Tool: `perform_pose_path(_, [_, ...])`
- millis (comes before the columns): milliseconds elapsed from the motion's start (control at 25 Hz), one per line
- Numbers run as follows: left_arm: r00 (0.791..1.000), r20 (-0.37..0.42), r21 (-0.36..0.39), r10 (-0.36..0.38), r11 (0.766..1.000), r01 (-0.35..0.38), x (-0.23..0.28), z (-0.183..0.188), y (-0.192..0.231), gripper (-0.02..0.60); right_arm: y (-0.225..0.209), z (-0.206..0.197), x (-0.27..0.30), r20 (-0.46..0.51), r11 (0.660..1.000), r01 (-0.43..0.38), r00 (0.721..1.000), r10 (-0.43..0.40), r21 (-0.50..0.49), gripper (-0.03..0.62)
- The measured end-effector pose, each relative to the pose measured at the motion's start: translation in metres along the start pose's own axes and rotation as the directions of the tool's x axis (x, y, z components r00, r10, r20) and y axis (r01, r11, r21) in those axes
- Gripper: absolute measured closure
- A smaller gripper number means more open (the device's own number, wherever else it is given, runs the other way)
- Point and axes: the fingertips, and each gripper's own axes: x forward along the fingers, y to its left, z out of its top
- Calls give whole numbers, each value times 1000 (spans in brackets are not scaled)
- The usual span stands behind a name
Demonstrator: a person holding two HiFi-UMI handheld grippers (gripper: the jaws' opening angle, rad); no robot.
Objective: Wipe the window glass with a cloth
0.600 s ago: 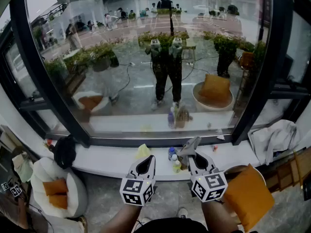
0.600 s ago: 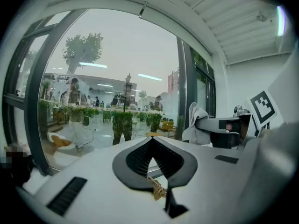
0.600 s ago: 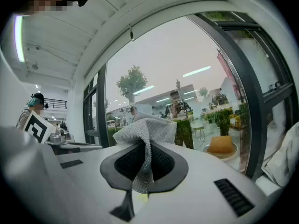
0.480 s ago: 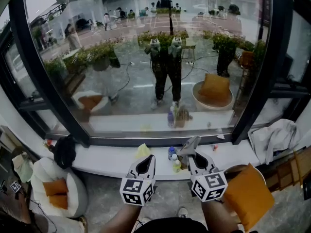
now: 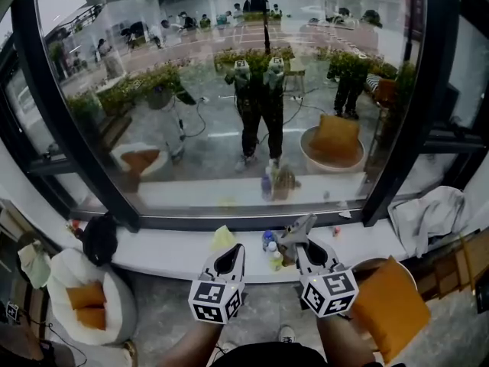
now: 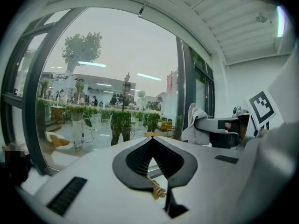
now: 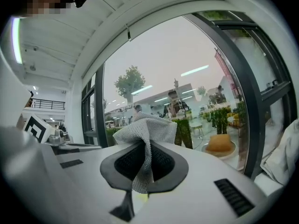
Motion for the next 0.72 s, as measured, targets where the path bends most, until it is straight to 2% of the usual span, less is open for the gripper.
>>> perform_pose_path(320, [1000, -5, -6, 8, 1000, -8, 7, -4, -6, 574, -9, -2, 0, -13, 1000, -8, 1000, 8, -8, 554])
perform_pose_path(720, [999, -14, -23, 43, 999, -44, 35, -9, -28, 574, -49, 2, 3, -24, 999, -46, 999, 46, -18, 554])
